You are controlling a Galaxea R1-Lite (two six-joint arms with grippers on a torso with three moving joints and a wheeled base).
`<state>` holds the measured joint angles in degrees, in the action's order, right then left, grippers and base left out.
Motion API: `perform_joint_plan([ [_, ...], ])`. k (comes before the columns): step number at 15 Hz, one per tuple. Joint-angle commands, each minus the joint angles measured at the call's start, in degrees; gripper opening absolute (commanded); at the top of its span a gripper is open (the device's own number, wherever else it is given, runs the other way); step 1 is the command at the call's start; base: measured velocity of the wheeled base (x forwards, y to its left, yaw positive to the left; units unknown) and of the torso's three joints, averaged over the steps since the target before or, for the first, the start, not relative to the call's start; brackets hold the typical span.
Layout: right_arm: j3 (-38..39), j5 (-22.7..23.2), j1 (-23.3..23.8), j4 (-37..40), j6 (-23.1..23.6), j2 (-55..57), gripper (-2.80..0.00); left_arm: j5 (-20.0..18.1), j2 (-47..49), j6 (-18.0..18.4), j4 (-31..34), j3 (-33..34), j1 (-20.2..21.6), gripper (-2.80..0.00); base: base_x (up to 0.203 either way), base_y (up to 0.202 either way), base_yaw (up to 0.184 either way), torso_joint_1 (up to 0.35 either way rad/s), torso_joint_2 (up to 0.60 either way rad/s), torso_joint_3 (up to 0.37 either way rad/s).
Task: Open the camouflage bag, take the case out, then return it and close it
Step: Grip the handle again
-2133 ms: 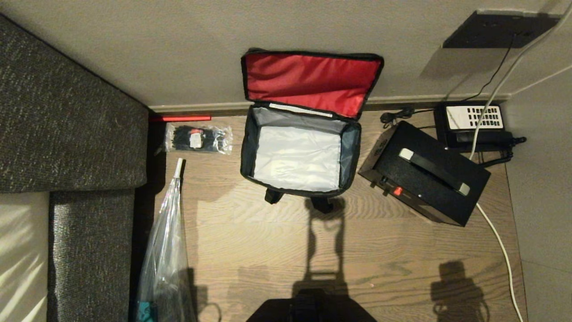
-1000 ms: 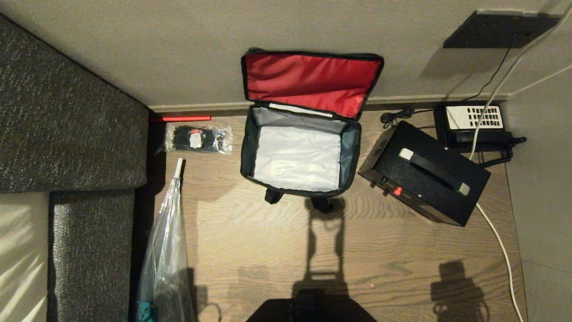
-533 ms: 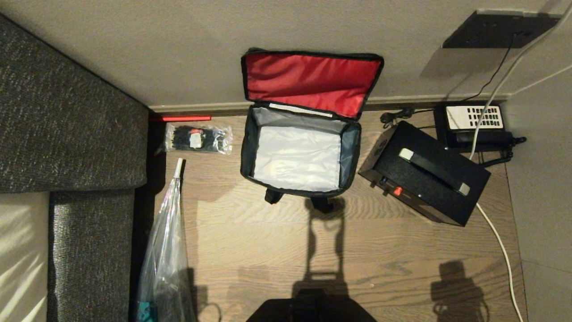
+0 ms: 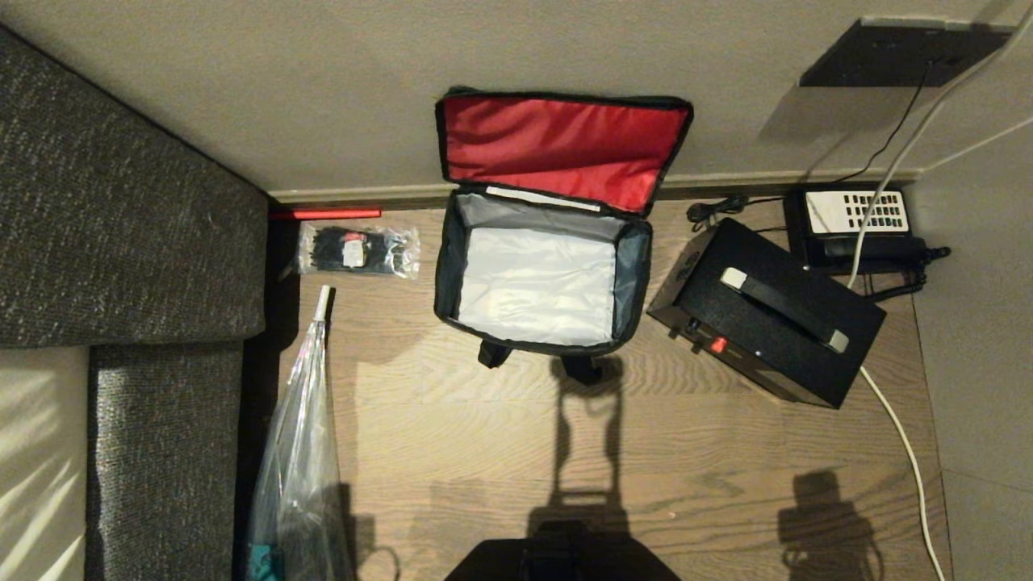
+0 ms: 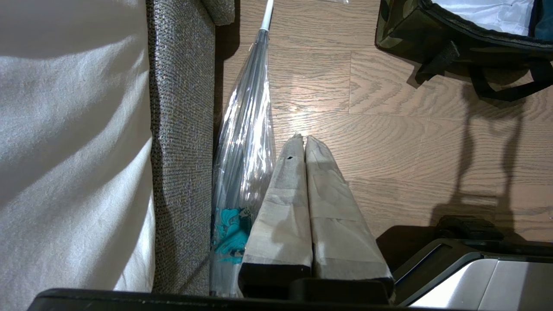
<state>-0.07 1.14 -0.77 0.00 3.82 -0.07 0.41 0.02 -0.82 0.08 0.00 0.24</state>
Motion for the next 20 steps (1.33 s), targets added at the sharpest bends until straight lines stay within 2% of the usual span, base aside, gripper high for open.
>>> perform_joint_plan([
  [1, -0.01, 0.00, -0.02, 0.00, 0.04, -0.01, -2.80, 0.03, -0.11, -0.06, 0.01, 0.18, 0.02, -2.80, 0.000, 0.000, 0.000, 0.000, 0.00, 0.000],
  [20, -0.01, 0.00, -0.02, 0.00, 0.04, -0.01, -2.80, 0.03, -0.11, 0.03, 0.01, 0.18, 0.02, -2.80, 0.000, 0.000, 0.000, 0.000, 0.00, 0.000],
])
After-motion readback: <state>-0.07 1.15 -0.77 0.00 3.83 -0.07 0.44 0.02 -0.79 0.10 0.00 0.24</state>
